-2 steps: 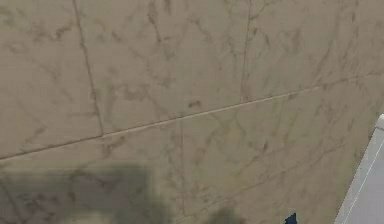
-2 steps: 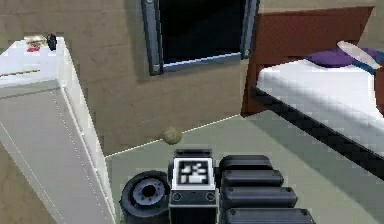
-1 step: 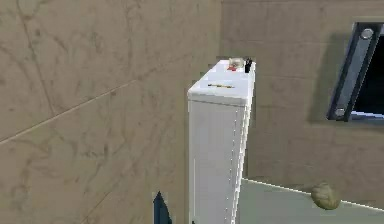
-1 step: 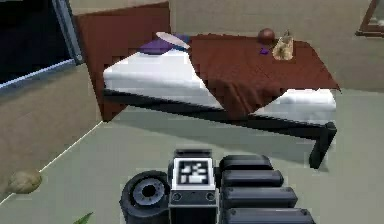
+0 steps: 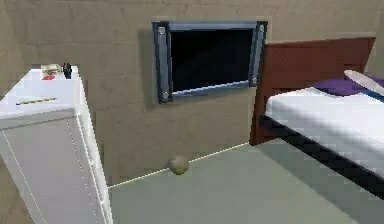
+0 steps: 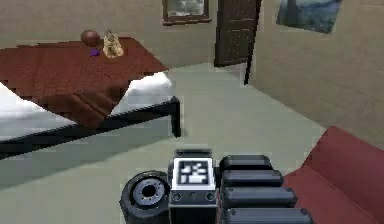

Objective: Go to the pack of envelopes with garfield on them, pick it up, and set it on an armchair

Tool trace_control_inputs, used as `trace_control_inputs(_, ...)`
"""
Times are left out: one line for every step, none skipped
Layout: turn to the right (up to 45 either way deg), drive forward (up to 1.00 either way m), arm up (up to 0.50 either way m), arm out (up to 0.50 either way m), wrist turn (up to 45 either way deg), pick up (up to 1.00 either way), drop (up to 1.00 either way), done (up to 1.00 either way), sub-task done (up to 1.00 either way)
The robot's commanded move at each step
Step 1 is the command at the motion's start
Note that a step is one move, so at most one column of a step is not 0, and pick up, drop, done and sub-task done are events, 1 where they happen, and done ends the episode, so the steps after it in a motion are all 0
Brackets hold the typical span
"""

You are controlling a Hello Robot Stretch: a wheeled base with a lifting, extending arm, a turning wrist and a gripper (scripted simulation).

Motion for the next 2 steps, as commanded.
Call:
trace_control_inputs(45.0, 0.0, 0.0, 0.0, 0.0, 0.0, 0.0, 0.0, 0.0)
trace_control_inputs(15.0, 0.0, 0.0, 0.0, 0.0, 0.0, 0.0, 0.0, 0.0)
